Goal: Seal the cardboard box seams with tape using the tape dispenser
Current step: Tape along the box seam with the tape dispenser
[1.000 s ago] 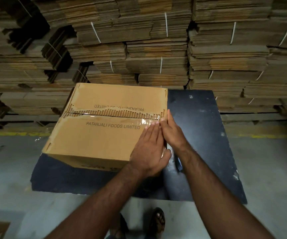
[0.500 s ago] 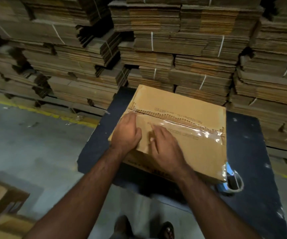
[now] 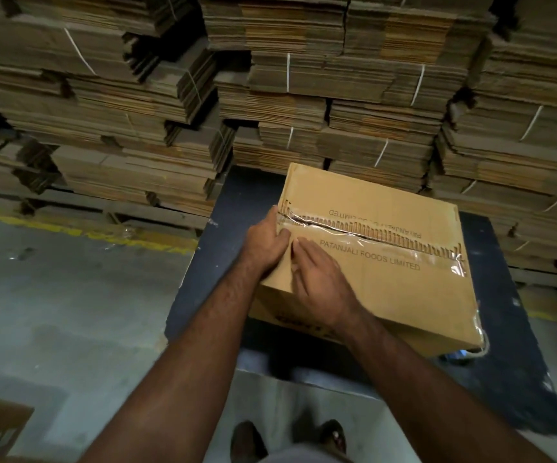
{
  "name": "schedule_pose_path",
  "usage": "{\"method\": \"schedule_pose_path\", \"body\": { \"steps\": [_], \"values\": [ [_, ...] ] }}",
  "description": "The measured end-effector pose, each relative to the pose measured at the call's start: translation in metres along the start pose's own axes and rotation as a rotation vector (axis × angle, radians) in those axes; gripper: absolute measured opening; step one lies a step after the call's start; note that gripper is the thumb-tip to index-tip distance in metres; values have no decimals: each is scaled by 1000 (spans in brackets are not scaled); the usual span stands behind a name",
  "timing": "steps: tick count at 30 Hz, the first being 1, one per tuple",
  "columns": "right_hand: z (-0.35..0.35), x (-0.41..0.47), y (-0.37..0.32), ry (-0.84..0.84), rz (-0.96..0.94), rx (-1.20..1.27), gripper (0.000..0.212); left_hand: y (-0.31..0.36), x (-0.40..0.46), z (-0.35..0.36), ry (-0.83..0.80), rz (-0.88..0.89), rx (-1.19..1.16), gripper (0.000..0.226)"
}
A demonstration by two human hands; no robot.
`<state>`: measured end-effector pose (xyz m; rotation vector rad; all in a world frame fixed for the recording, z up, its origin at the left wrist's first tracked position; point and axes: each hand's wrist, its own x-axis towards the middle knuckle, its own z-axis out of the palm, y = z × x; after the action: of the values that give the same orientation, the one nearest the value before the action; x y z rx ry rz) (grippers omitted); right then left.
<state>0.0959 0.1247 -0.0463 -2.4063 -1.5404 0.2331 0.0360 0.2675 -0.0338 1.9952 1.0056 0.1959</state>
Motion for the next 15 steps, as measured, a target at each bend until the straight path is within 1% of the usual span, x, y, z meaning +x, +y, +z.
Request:
{"method": "schedule_pose_path", "body": {
  "steps": [2,4,7,8,9,10,12,13,15],
  "values": [
    [1,0,-3,-1,-2,-11,71,-2,5,3,-24,-73,16,48],
    [1,-1,-4,2,-1,-10,66,-5,9,1,-53,-112,38,49],
    [-9,1,-2,44,-3,57,53,-12,12,-6,-127,-112,68,58],
    [-14,5,1,62,-6,68,51,-14,12,-8,-131,-106,102,62],
    [-20,10,5,85,-1,66,50,-17,10,-8,-93,-79,167,64],
    [-27,17,11,118,17,58,50,-19,7,-6,-15,-15,243,66],
    [-42,34,27,182,78,50,54,-13,-10,-1,137,206,352,75],
    [-49,43,38,198,105,41,56,-6,-21,2,155,330,384,82],
    [-62,60,63,169,161,-34,61,8,-42,11,73,523,492,90]
  ]
}}
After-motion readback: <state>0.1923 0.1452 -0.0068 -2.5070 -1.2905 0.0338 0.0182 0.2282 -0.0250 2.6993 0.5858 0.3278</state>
